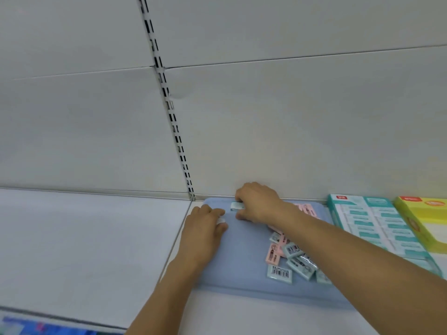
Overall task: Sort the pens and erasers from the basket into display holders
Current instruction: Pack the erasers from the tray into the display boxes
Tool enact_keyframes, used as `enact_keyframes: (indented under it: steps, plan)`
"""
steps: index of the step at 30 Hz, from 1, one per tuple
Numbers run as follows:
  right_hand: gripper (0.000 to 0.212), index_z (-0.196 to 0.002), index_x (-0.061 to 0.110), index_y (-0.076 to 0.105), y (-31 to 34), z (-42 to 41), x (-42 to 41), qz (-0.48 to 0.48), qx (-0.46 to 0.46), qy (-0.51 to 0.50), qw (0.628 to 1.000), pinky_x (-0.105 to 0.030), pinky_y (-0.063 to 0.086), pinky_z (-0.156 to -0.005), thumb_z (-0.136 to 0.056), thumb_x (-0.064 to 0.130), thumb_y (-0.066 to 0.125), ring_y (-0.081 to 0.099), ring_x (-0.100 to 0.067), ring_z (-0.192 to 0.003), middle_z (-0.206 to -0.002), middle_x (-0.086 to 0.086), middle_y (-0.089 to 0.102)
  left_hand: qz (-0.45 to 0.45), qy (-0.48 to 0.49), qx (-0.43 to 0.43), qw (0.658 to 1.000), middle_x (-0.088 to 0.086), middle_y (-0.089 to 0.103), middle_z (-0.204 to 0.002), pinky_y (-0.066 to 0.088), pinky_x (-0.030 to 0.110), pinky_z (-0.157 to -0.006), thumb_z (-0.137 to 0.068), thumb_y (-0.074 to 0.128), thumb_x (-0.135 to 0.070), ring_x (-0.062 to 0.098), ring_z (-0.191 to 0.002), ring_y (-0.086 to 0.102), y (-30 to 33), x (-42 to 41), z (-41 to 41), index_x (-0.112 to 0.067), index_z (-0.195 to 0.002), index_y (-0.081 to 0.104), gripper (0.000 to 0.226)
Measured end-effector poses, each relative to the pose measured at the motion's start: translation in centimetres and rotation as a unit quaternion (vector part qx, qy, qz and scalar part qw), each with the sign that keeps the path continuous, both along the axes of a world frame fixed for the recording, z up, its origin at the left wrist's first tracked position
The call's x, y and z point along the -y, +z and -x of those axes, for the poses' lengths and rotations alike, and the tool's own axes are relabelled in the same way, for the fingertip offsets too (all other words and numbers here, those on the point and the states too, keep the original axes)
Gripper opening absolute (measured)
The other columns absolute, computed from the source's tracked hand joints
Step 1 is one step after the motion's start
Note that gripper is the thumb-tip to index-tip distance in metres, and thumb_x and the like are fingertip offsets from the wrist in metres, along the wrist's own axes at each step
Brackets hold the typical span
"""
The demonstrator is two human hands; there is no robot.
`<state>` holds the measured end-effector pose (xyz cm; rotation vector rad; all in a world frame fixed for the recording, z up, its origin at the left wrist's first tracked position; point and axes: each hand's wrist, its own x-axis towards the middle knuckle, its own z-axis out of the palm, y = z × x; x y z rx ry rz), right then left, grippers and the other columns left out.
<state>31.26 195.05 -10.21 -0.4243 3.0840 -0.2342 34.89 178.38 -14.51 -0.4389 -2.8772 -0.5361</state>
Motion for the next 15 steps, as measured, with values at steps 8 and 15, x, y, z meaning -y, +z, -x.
enact_keyframes:
  steps: [8,15]
  plan:
    - [0.019,-0.084,0.005,0.064,1.9,-3.3,-1.7,0.299,0.107,-0.052,0.947,-0.033,0.052,-0.063,-0.076,0.019,0.074,0.062,-0.015,-0.066,-0.077,-0.005,0.066,-0.557,0.106,0.153,0.809,0.005,0.065,-0.095,0.054,0.023,-0.069,-0.099,0.053,-0.017,0.017,-0.081,0.067,3.0,-0.9,-2.4,-0.018,-0.105,0.066,0.014]
    - [0.027,-0.103,0.001,0.06,3.8,-9.9,-7.0,0.67,0.073,-0.051,0.737,-0.033,0.06,-0.066,-0.081,-0.013,0.065,0.069,-0.029,-0.075,-0.091,-0.021,0.066,-0.62,0.003,0.404,0.673,0.009,0.062,-0.08,0.03,0.02,-0.04,-0.095,0.055,-0.035,0.013,-0.05,0.043,6.0,-5.4,-4.6,-0.009,-0.106,0.068,0.031]
